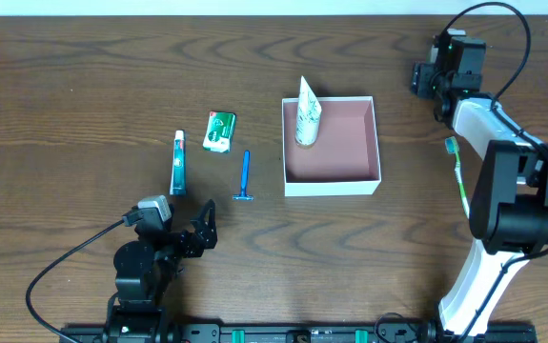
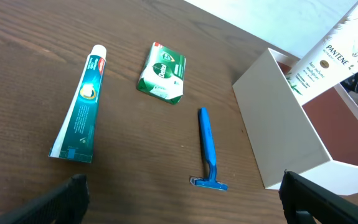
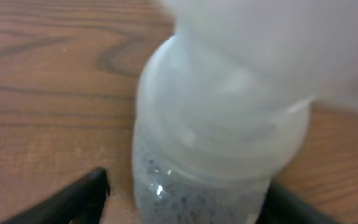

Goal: Pack container

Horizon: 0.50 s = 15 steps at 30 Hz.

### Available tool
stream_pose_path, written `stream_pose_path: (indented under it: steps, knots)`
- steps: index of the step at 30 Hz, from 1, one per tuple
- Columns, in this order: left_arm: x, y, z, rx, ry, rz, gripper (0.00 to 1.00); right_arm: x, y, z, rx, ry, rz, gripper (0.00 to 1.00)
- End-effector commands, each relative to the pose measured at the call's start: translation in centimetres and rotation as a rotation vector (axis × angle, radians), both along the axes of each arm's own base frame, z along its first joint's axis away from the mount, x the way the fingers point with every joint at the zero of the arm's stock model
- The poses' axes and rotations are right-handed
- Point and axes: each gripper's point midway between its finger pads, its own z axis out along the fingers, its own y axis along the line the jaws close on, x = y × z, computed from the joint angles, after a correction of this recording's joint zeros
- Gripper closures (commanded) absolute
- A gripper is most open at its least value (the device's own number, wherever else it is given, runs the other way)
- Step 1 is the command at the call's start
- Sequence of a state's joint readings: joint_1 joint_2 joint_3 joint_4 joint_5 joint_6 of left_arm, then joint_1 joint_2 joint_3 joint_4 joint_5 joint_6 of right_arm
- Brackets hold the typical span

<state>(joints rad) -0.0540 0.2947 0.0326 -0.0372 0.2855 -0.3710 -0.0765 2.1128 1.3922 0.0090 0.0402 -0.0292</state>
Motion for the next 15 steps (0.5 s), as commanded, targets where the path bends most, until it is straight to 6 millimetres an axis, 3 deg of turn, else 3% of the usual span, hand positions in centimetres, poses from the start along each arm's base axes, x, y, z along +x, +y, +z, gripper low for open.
stream_pose_path:
  steps: [1, 15]
  knots:
    - [-0.53, -0.08, -1.47, -0.010, 0.052, -0.004, 0.02, -0.11, -0.97, -0.75, -0.003, 0.008, -0.018, 0.37]
    - [-0.53, -0.08, -1.47, -0.010, 0.052, -0.004, 0.02, 0.42, -1.06, -0.13, -0.007, -0.025, -0.019, 0.30]
